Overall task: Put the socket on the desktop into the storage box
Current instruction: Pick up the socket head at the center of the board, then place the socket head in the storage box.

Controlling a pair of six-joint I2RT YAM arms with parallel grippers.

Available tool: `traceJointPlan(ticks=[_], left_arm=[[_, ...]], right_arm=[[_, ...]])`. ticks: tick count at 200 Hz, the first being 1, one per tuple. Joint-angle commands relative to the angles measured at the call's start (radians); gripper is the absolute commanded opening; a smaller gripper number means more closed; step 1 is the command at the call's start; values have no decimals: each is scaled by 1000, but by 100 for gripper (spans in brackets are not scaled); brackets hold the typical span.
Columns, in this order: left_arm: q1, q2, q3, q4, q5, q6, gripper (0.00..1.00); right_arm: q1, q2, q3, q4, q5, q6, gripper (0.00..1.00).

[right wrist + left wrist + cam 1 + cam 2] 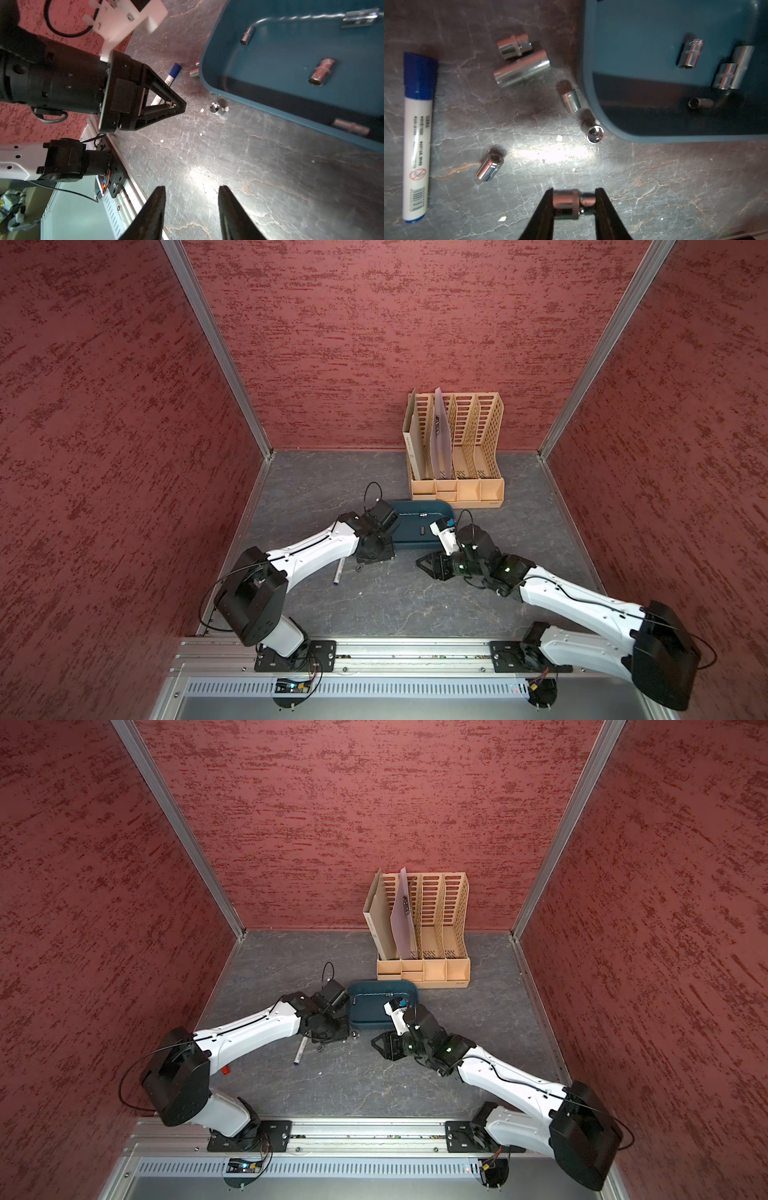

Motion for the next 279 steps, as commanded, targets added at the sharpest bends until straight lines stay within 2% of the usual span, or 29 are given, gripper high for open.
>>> traceJointPlan(ticks=[1, 64, 170, 279], left_arm=[[11, 33, 65, -9, 9, 48, 17], [38, 161, 222, -2, 45, 90, 16], [67, 434, 514, -14, 87, 138, 16], [90, 626, 687, -52, 78, 167, 20]], right_arm=[[-30, -16, 27, -35, 32, 10, 46], [-101, -23, 46, -70, 48, 24, 46], [-135, 6, 75, -64, 71, 38, 46], [-138, -16, 53, -61, 83, 53, 46]])
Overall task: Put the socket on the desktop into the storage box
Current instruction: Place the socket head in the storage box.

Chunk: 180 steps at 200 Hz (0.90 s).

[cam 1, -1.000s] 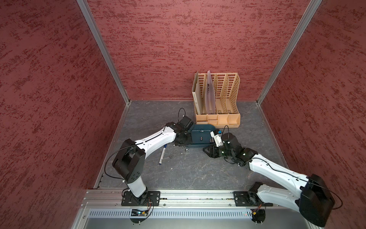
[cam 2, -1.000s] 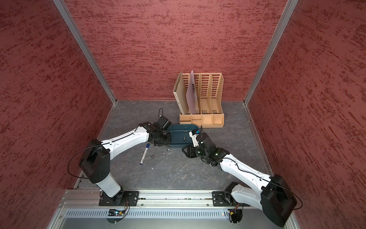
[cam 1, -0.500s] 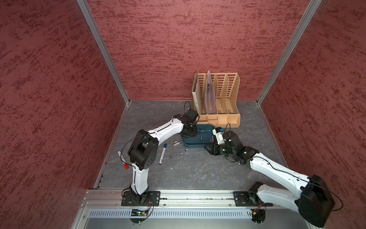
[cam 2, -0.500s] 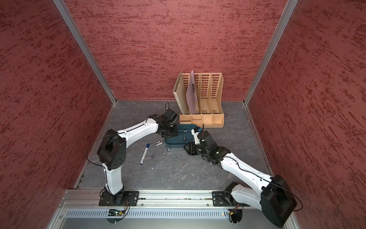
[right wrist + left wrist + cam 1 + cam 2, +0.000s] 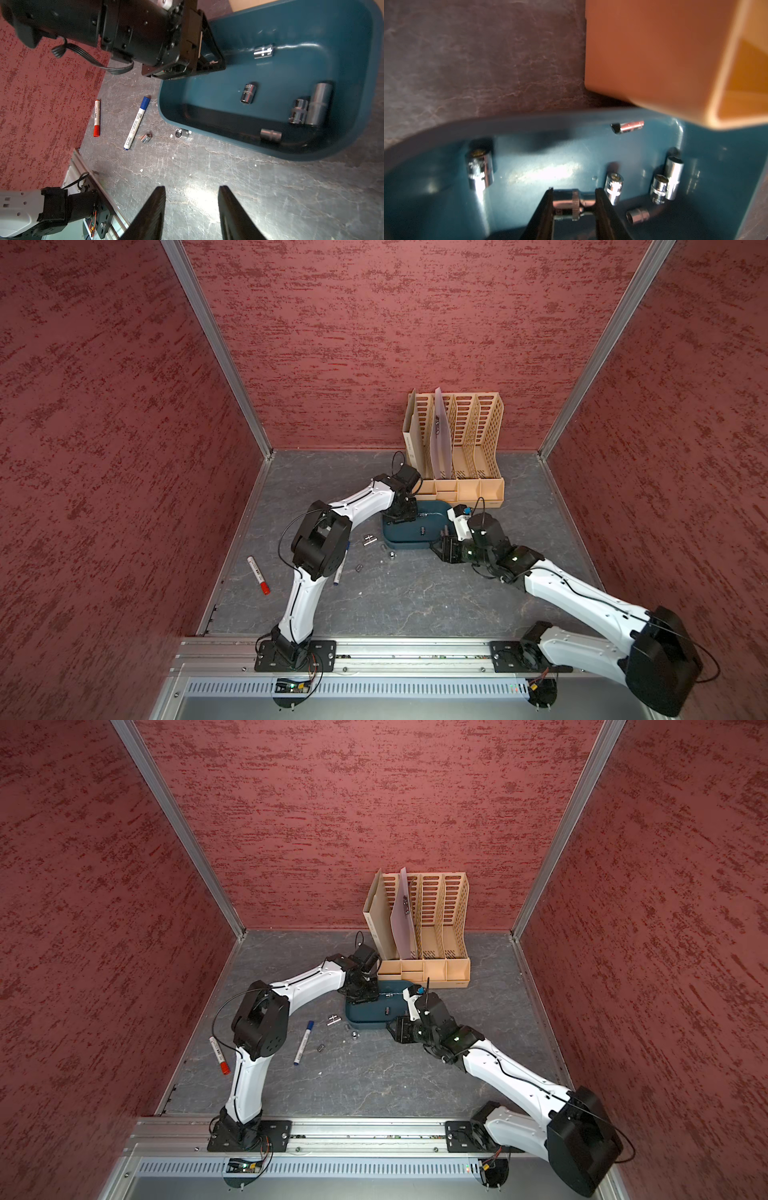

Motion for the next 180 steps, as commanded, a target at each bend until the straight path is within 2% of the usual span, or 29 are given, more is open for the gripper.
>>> traceJointPlan(ticks=[1, 88, 150, 180], left_arm=[[5, 29, 38, -22, -4, 21, 20], [7, 63, 58, -33, -12, 23, 29], [5, 44, 65, -36, -21, 26, 53], [3, 22, 61, -39, -24, 28, 54]], right_arm=[[-8, -16, 7, 3, 24, 11, 46], [-9, -18, -1, 5, 26, 19, 46], [-8, -26, -4, -4, 26, 19, 46], [-8, -29, -1, -18, 28, 16, 47]])
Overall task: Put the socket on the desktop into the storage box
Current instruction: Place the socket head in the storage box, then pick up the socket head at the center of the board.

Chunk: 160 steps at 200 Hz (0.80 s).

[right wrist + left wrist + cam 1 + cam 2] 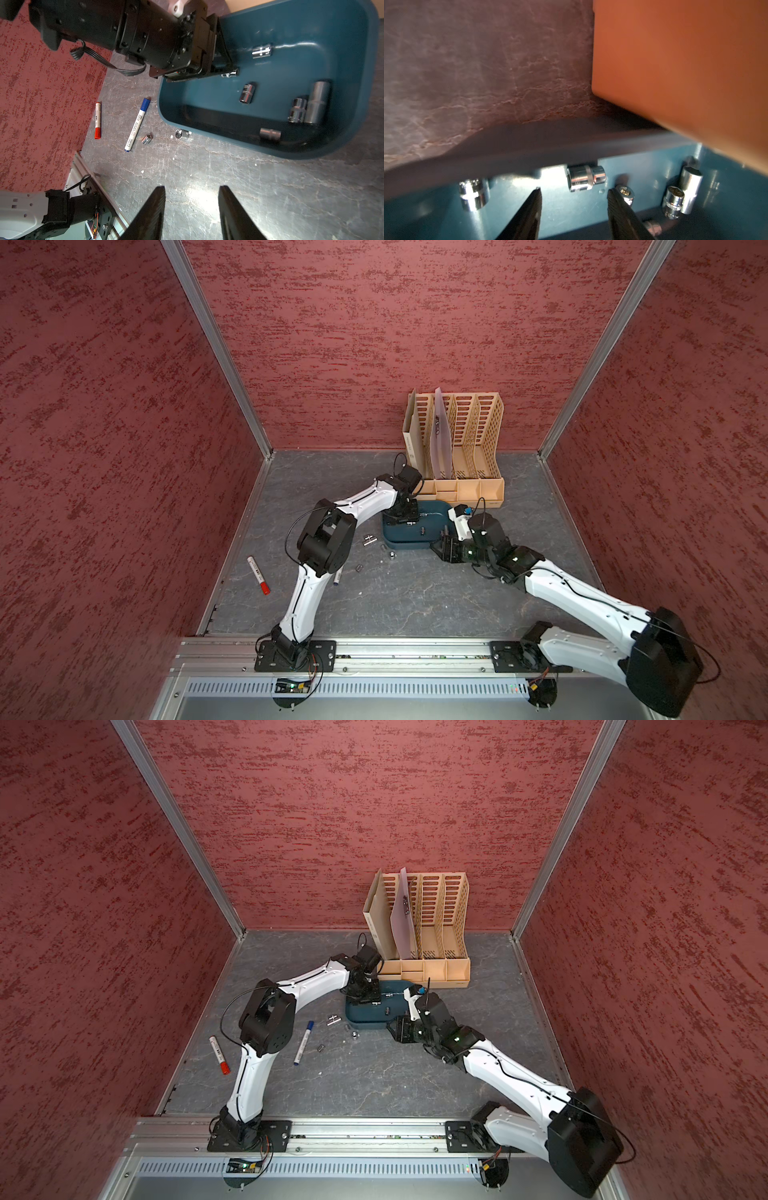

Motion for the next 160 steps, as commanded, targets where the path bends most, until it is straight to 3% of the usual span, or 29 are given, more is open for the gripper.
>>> traceJointPlan(ticks=[1, 63, 160], left_arm=[[1, -30, 15, -8, -16, 11, 54], [-8, -160, -64, 30, -17, 22, 55], [-29, -556, -549, 282, 46, 4, 59]], right_arm=[[-8, -23, -1, -17, 25, -2, 47], [-6, -30, 31, -69, 16, -40, 47], [1, -40, 127, -176, -129, -195, 47]])
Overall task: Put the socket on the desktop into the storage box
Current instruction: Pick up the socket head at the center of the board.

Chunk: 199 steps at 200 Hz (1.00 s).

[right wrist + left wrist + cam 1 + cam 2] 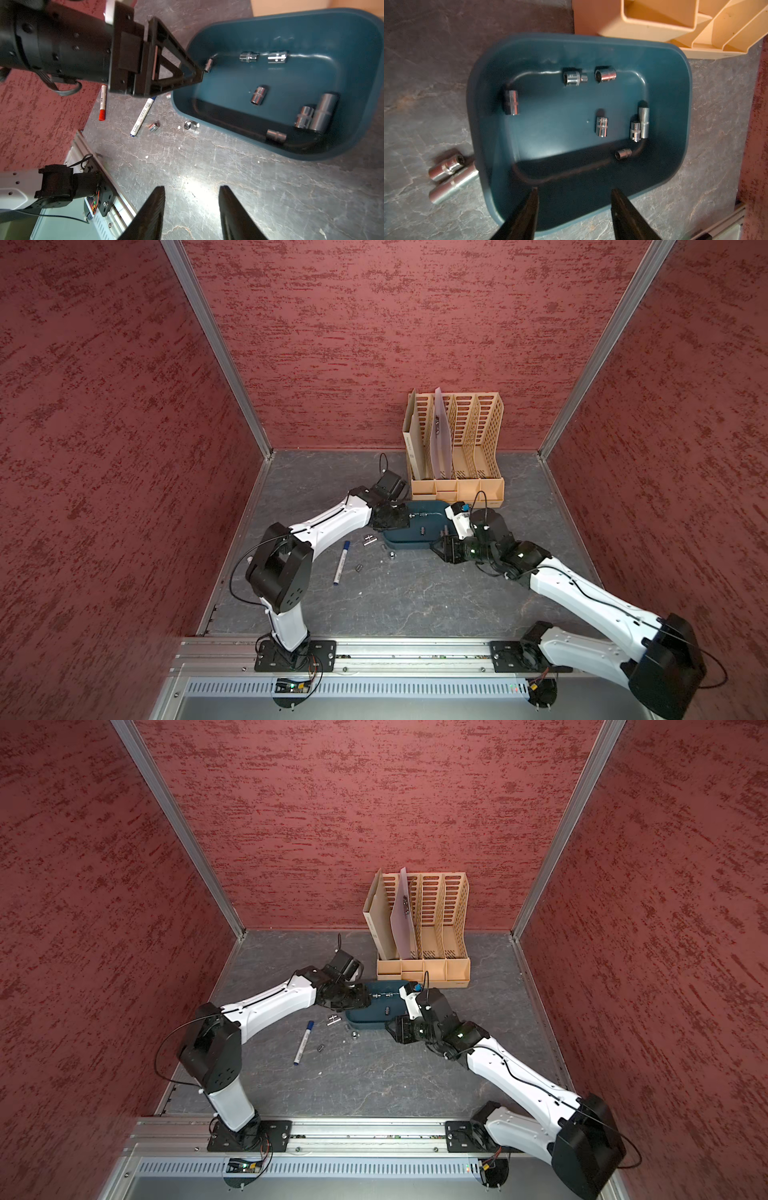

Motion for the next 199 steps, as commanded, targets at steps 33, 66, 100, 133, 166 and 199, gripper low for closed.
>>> traceJointPlan(ticks=[33, 66, 100, 133, 166, 199], left_arm=[[-31, -191, -220, 158, 17, -22, 59], [-57, -270, -334, 209, -8, -48, 59], [-82, -314, -423, 250, -43, -77, 59], [-121, -323, -475, 284, -100, -96, 59], [-161, -292, -488, 289, -182, -110, 58], [-173, -241, -488, 303, -223, -123, 56]], right_arm=[[7, -13, 48, -58, -93, -88, 47], [19, -12, 52, -69, -111, -99, 47], [34, -6, 47, -75, -122, -102, 47], [52, 2, 41, -75, -116, -99, 47], [62, 2, 29, -57, -110, -87, 47], [64, 0, 18, -48, -110, -82, 47]])
